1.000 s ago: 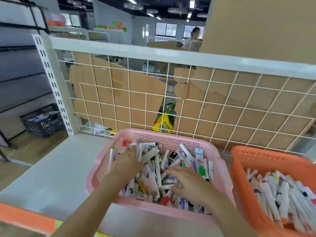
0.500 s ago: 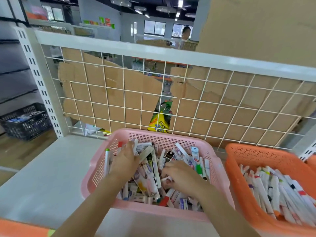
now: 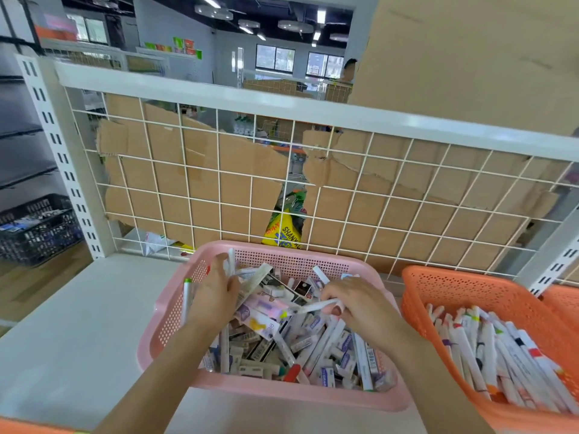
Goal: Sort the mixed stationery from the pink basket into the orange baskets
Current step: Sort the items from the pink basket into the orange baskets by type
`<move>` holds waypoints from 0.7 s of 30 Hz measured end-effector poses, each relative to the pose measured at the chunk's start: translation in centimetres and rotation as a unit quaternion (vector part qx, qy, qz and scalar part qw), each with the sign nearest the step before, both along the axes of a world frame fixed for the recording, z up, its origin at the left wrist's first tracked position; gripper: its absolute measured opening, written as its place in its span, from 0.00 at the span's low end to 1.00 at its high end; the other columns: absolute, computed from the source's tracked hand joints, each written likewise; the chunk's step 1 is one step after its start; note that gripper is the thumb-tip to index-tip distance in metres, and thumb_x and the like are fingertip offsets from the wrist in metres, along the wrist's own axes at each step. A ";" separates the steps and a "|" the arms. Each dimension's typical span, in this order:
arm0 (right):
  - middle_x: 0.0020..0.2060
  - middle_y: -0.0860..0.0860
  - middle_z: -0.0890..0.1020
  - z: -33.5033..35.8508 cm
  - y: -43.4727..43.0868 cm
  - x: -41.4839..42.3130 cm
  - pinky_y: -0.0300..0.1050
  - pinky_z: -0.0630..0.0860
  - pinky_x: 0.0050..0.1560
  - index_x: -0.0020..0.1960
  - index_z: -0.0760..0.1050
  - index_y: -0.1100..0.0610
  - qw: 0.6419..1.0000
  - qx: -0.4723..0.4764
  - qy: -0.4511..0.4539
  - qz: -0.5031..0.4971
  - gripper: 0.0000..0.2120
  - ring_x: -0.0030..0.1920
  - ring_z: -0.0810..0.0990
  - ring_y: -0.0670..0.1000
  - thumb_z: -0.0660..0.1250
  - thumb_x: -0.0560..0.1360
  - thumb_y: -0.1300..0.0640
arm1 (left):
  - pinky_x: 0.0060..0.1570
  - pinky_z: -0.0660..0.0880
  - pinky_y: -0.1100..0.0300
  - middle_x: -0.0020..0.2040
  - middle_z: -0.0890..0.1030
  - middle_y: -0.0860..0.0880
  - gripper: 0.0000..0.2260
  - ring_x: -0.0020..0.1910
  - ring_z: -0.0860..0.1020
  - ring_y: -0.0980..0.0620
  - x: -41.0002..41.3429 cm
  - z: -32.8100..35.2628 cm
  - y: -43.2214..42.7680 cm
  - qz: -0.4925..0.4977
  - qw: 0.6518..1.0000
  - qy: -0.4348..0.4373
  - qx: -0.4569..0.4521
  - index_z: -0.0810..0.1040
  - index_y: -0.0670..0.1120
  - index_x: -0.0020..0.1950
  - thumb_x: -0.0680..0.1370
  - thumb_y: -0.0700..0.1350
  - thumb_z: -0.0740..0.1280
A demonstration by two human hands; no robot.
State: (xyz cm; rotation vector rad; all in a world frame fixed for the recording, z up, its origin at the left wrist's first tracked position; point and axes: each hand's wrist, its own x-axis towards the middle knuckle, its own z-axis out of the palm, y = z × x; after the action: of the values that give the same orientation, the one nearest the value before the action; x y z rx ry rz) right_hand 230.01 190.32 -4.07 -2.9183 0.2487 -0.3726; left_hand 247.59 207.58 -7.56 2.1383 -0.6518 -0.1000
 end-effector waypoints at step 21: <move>0.25 0.51 0.70 3.0 -7.6 -9.8 0.50 0.67 0.33 0.41 0.70 0.55 0.866 0.268 -0.358 -0.226 0.10 0.27 0.68 0.52 0.61 0.79 0.53 | 0.20 0.64 0.62 0.27 0.68 0.45 0.10 0.22 0.67 0.52 -6.3 4.6 -4.8 -0.063 0.982 0.013 -0.177 0.65 0.47 0.61 0.81 0.37 0.56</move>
State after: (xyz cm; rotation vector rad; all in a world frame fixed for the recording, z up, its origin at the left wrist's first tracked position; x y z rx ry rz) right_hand 220.21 182.71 -1.04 -1.9783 0.7660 -1.1930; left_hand 241.33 202.75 -2.92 1.7520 -0.7309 -0.0749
